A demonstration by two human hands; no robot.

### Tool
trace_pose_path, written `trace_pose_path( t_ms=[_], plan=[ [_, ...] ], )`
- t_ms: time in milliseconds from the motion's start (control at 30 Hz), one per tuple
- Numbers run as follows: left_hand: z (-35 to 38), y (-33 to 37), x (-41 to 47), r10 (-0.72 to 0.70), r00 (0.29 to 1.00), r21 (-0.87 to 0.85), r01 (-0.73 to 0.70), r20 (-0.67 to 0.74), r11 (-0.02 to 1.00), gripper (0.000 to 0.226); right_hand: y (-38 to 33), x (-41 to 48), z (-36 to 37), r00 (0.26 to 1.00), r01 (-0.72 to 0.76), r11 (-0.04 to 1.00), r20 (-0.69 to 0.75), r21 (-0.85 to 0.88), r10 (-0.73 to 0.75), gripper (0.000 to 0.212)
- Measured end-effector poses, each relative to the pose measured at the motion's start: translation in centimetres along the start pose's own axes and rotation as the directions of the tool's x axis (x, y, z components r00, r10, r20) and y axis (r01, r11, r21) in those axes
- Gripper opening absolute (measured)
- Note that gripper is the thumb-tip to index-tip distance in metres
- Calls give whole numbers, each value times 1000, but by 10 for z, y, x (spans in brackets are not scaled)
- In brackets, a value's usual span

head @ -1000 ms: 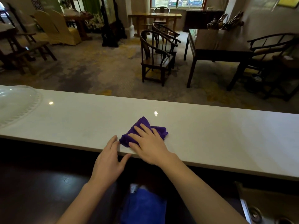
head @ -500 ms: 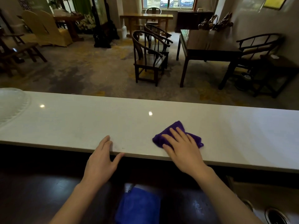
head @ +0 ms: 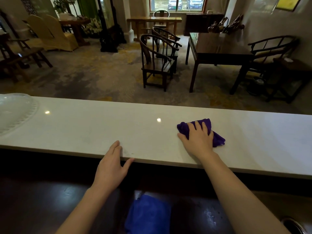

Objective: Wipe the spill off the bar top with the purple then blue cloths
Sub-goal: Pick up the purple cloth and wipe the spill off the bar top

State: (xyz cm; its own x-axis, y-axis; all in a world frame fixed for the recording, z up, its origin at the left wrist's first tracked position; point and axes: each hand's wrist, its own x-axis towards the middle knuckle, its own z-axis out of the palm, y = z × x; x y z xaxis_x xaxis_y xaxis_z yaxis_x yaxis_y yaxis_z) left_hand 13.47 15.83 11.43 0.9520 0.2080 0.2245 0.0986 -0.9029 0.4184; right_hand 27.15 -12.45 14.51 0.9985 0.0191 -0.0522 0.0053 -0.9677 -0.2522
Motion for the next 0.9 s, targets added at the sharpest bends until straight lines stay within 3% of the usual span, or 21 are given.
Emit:
trace_pose_path(
  t_ms=[133,267,400,533,633,733,833,900],
  plan=[
    [-3,3,0,-14,1000,-10,14,17,1000,59,3,-3,-4,986,35,999,-161,-11,-36,38],
    [-9,5,1,-27,997,-4,27,67,1000,60,2,-11,-21,937,27,965,-342,261,67,28],
    [-12,11,5,-22,996,-16,24,90,1000,61,7,-21,-46,907,105,881,-408,462,106,31],
    [-13,27,10,16,997,-82,-11,71,997,61,4,-38,-77,916,163,726,-376,668,140,22],
    [-14,50,14,44,998,-275,-33,35,961,55,-2,-57,-97,966,95,424,-186,901,179,13],
    [-20,81,20,-28,992,-563,91,120,822,63,-7,-74,-104,991,-59,73,49,996,128,16],
    [-27,114,28,-6,937,-793,300,350,530,87,-12,-92,-102,984,-178,-90,180,980,12,23],
    [-31,129,32,121,837,-821,480,534,308,79,-14,-103,-97,971,-239,-161,232,957,-61,28]
  ],
)
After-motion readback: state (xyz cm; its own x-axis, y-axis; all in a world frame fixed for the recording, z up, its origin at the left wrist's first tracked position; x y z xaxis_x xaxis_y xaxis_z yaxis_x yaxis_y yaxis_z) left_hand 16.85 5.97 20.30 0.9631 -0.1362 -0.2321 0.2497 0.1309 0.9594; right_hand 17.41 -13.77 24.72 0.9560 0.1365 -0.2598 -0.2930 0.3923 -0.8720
